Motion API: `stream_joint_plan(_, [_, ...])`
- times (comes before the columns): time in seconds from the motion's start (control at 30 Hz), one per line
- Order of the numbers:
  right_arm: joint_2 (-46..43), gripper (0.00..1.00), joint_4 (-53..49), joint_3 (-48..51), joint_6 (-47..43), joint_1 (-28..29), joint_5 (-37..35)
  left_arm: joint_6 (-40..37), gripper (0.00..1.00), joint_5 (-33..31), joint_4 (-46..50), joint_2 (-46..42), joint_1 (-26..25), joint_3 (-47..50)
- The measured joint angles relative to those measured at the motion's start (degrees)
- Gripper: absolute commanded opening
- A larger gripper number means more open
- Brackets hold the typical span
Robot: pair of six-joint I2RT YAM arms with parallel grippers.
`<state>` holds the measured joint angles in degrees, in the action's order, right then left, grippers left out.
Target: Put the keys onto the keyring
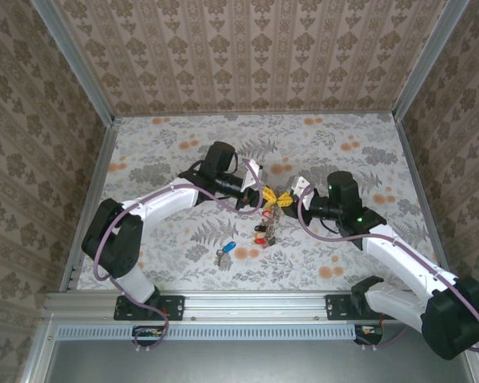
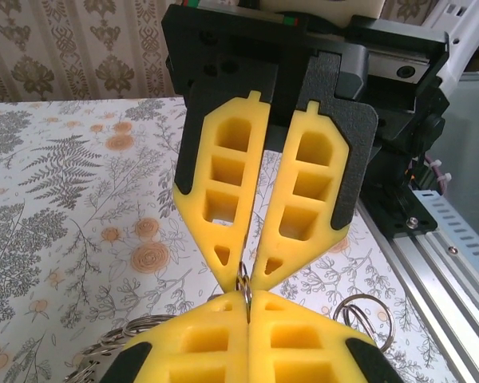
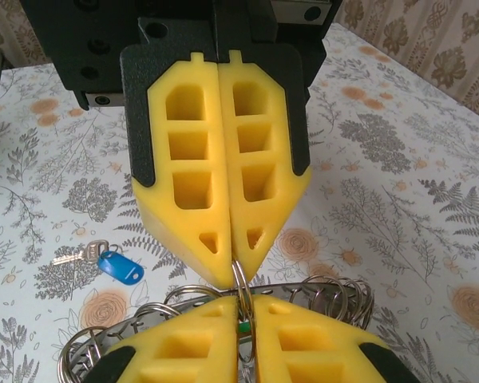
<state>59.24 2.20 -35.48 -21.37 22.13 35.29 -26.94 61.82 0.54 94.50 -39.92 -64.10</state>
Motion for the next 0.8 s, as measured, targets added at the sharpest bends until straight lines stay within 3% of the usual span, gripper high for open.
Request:
stream_joint_plan(0.2, [0.26,0.15,1.51,0.00,0.79,-0.02,0.81,1.07,0.00,1.25,-1.29,0.00,0.26,0.11])
stream_joint_plan(0.4, [1.27,0.00,1.92,-0.02,0.94,-0.02,1.22,1.46,0.00,1.18,-1.44,0.00,0.61,0.61])
stream_joint_plan(0.47, [1.49,0.00,1.51,-0.24,0.74,-0.02,1.20,1.46,0.00,0.90,-1.40,0.00,0.63,0.72])
stream_joint_plan(0.5, [1.60,0.00,0.76,-0.63,0.59,-0.02,1.16,1.42,0.09,0.59,-1.27,-0.02,0.61,0.72])
stream_joint_plan(0.53, [1.70,0.00,-0.33,-1.22,0.35,0.00,1.14,1.09,0.12,0.17,-0.98,-0.07,0.59,0.72])
stream_joint_plan(0.8, [1.97,0.00,-10.93,-6.19,-3.93,1.40,-1.05,-4.28,0.25,-3.37,6.62,-0.85,-0.11,-0.76])
